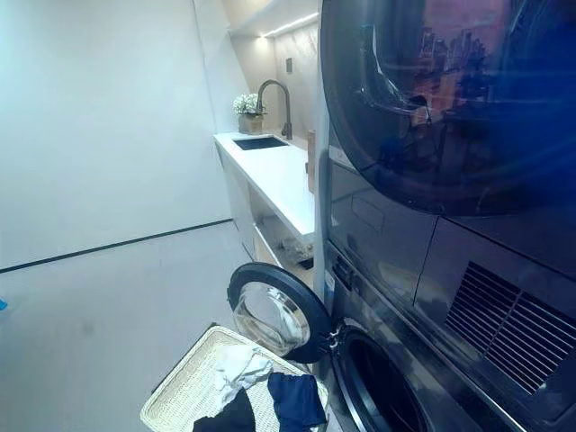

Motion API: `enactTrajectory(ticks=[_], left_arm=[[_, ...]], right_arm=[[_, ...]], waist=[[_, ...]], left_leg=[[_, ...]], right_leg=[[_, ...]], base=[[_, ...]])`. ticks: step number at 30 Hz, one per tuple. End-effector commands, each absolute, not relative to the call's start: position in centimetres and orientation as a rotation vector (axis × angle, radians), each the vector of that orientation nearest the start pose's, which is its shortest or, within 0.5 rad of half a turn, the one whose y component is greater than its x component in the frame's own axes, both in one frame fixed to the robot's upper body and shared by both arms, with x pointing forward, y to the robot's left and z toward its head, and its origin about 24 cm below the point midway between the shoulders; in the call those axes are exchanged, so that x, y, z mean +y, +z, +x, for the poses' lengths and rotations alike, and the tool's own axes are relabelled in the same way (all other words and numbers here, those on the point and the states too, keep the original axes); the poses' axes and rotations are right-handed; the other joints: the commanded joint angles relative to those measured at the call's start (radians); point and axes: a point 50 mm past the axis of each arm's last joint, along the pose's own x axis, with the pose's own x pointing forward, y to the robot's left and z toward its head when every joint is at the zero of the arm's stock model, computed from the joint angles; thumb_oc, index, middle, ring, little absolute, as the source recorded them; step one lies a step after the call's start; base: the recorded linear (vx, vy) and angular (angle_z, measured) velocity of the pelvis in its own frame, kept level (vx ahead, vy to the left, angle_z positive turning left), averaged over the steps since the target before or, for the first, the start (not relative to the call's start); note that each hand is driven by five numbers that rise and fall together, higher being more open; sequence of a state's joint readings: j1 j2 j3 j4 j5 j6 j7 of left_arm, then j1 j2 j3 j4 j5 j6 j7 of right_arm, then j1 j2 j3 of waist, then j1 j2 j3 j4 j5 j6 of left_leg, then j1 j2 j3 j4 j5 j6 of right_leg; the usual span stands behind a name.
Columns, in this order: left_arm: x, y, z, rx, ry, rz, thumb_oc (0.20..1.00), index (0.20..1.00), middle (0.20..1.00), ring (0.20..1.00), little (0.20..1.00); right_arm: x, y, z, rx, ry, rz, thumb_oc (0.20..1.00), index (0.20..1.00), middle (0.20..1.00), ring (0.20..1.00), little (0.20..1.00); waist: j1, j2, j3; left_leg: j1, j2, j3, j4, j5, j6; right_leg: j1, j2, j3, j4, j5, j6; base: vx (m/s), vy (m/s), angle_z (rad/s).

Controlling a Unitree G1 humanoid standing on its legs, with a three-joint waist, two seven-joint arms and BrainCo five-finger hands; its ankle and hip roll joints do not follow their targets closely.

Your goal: Put the clothes into the washing machine.

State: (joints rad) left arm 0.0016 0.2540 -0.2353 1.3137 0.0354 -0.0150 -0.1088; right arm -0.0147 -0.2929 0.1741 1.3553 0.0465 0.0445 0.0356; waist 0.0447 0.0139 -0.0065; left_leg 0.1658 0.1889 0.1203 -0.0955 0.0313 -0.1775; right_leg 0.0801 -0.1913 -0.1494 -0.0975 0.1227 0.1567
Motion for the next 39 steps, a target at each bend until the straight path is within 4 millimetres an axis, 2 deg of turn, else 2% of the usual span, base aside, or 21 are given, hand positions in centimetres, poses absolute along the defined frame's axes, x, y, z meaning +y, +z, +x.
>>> enactTrajectory(ticks=[1, 32, 36, 39], left_arm=[[23.7, -15.9, 10.4, 1.259, -0.175, 0.379, 1.000, 1.000, 1.000, 1.000, 1.000], [24.1, -15.7, 10.8, 1.222, -0.112, 0.371, 1.000, 1.000, 1.000, 1.000, 1.000], [24.5, -15.3, 11.7, 1.168, -0.051, 0.351, 1.000, 1.000, 1.000, 1.000, 1.000], [24.7, -14.5, 13.6, 1.081, 0.020, 0.316, 1.000, 1.000, 1.000, 1.000, 1.000]], right_arm=[[-25.1, -15.8, 9.6, 1.328, -0.041, -0.318, 1.000, 1.000, 1.000, 1.000, 1.000], [-25.3, -15.8, 9.5, 1.337, -0.028, -0.327, 1.000, 1.000, 1.000, 1.000, 1.000], [-25.7, -15.5, 10.2, 1.316, -0.037, -0.328, 1.000, 1.000, 1.000, 1.000, 1.000], [-26.2, -14.9, 12.0, 1.267, -0.065, -0.326, 1.000, 1.000, 1.000, 1.000, 1.000]], waist=[[0.013, -0.033, 0.064], [0.009, -0.031, 0.071], [0.013, -0.028, 0.085], [0.014, -0.023, 0.110]], left_leg=[[0.028, 0.011, -0.017, 0.008, -0.042, 0.040], [0.028, 0.014, -0.015, 0.008, -0.039, 0.039], [0.023, 0.018, -0.012, 0.008, -0.036, 0.035], [0.002, 0.026, -0.011, 0.008, -0.028, 0.033]], right_leg=[[0.048, -0.091, -0.001, 0.010, -0.027, 0.052], [0.043, -0.091, 0.004, 0.012, -0.026, 0.051], [0.035, -0.094, -0.002, 0.015, -0.024, 0.054], [0.001, -0.096, 0.004, 0.027, -0.021, 0.053]], base=[[0.03, -0.064, -0.69], [0.01, 0.000, 0.00], [0.08, 0.012, 0.00], [0.02, 0.029, -0.01]])
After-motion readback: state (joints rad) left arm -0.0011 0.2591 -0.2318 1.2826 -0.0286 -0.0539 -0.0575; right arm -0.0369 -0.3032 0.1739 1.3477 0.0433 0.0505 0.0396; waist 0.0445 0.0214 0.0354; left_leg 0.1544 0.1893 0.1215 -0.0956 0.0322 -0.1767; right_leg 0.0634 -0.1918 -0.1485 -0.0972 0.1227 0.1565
